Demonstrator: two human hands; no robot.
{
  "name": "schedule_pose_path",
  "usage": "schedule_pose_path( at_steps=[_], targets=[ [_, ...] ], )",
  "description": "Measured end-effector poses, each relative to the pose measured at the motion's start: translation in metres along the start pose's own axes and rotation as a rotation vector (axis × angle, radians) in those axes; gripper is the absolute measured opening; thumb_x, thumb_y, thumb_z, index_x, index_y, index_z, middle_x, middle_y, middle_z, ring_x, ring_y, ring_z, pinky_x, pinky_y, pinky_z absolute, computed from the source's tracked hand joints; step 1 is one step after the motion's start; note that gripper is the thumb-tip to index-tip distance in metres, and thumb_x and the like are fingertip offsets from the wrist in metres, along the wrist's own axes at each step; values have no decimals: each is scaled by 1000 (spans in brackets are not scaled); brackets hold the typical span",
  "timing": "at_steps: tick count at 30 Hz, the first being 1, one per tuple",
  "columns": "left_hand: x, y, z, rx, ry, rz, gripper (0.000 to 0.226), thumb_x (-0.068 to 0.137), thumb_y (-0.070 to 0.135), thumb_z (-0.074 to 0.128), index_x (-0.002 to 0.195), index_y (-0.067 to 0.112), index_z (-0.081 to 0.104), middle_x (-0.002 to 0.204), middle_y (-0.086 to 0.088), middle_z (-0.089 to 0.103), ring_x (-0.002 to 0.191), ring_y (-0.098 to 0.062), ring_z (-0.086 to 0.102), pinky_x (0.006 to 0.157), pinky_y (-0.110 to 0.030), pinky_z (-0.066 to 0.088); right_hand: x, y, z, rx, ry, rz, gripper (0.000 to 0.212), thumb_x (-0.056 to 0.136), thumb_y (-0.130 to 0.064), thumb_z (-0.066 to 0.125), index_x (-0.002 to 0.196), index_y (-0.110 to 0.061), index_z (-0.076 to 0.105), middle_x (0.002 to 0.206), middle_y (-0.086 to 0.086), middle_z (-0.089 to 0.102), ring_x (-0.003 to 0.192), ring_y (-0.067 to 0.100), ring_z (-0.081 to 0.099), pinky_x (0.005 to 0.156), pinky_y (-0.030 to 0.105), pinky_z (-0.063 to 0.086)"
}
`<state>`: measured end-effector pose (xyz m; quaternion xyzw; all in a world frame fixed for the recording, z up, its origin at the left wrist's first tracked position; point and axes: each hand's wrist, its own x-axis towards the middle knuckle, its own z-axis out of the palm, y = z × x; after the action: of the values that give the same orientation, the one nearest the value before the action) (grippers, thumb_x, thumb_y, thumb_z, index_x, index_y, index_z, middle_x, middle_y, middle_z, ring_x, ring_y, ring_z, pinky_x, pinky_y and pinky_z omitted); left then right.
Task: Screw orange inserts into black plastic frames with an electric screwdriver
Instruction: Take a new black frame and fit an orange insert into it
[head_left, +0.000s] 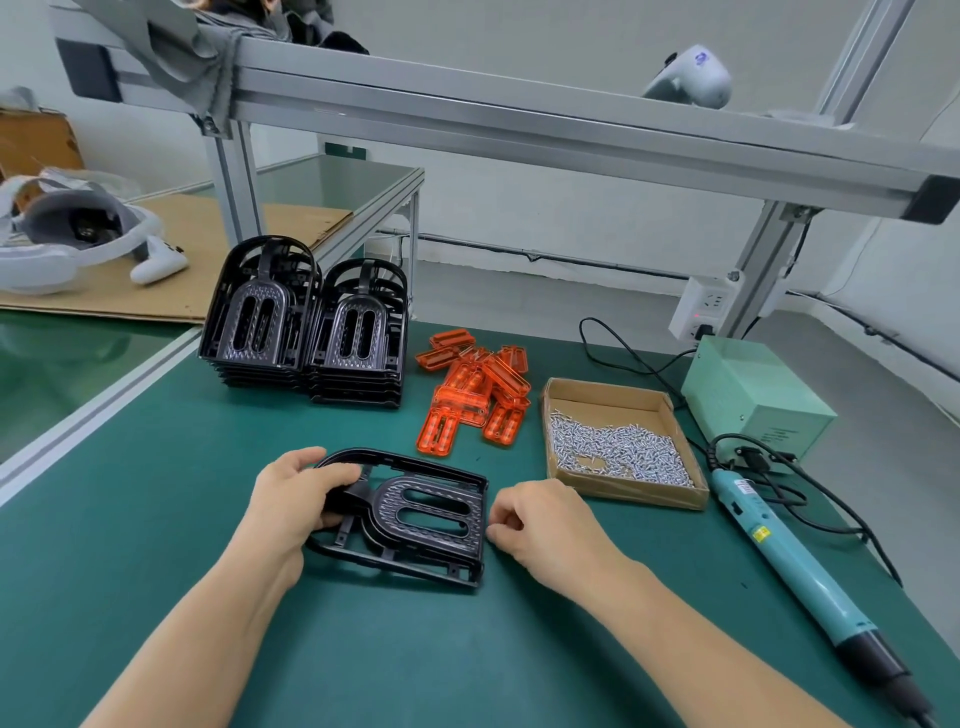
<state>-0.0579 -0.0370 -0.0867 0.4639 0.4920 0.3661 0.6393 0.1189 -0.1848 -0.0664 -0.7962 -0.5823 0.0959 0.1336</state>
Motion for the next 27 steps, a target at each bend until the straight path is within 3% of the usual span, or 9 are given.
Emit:
schedule_pose_path(
  at_steps=[4, 7, 9, 12, 16, 21, 23, 25, 27],
  targets=[
    [1, 4, 0, -89, -55, -51, 25, 80, -4, 64, 103, 3, 63, 70, -9, 67, 56, -19, 64, 52, -28, 55, -2, 0, -7, -51, -22, 7, 13, 91, -19, 53, 84, -13, 63, 83, 2, 68, 78, 21, 61, 69, 31, 47],
    [-4, 6, 5, -183, -151, -69, 14, 80, -8, 59, 88, 2, 67, 60, -5, 68, 48, -13, 63, 46, -21, 53, 7, 20, -38, -35, 272, 167, 15, 94, -19, 50, 86, -15, 62, 85, 1, 67, 80, 22, 60, 68, 32, 45],
    [-7, 5, 12, -239, -217, -56, 17, 81, -8, 58, 90, 2, 67, 66, -7, 69, 53, -13, 64, 50, -21, 55, 13, 34, -60, -107, 438, 269, 21, 97, -23, 50, 112, -16, 63, 105, 1, 67, 95, 22, 60, 76, 31, 44],
    [-13, 9, 29, -296, -324, 8, 26, 78, -9, 58, 98, 5, 66, 76, -9, 66, 61, -14, 63, 56, -19, 55, 14, 39, -63, 40, 268, 191, 45, 97, -37, 53, 139, -20, 49, 132, -4, 57, 120, 15, 52, 96, 30, 40],
    [-18, 16, 40, -310, -441, 147, 41, 61, -1, 66, 100, 9, 67, 68, -2, 58, 67, -11, 59, 66, -17, 52, 5, 31, -45, 585, -7, 49, 13, 95, -36, 59, 105, -37, 67, 100, -22, 68, 96, 1, 61, 79, 11, 43],
    [-20, 15, 29, 24, -515, 401, 30, 67, -12, 69, 75, 17, 72, 77, 4, 67, 76, -9, 59, 78, -18, 45, -15, 34, -45, 558, 257, -166, 23, 89, -9, 66, 82, -31, 65, 76, -20, 62, 70, -1, 53, 65, 11, 37],
    [-20, 12, 22, 242, -528, 491, 25, 69, -5, 73, 73, 19, 70, 78, 8, 67, 85, -12, 58, 86, -25, 41, -26, 32, -34, 419, 307, -290, 19, 87, -12, 66, 83, -30, 59, 81, -18, 58, 75, 2, 51, 68, 12, 36],
    [-18, 8, 16, 425, -534, 591, 41, 69, -16, 71, 69, 25, 69, 79, 9, 64, 86, -10, 58, 85, -19, 40, -38, 34, -19, 269, 298, -422, 11, 89, -20, 66, 87, -23, 56, 90, -15, 55, 84, 4, 50, 76, 17, 40],
    [-19, 6, 10, 590, -544, 682, 55, 65, -24, 65, 66, 31, 68, 82, 12, 63, 90, -8, 56, 88, -15, 36, -47, 39, -6, 121, 269, -518, 21, 91, -37, 64, 90, -17, 56, 97, -7, 58, 91, 10, 52, 81, 21, 42]
  ],
)
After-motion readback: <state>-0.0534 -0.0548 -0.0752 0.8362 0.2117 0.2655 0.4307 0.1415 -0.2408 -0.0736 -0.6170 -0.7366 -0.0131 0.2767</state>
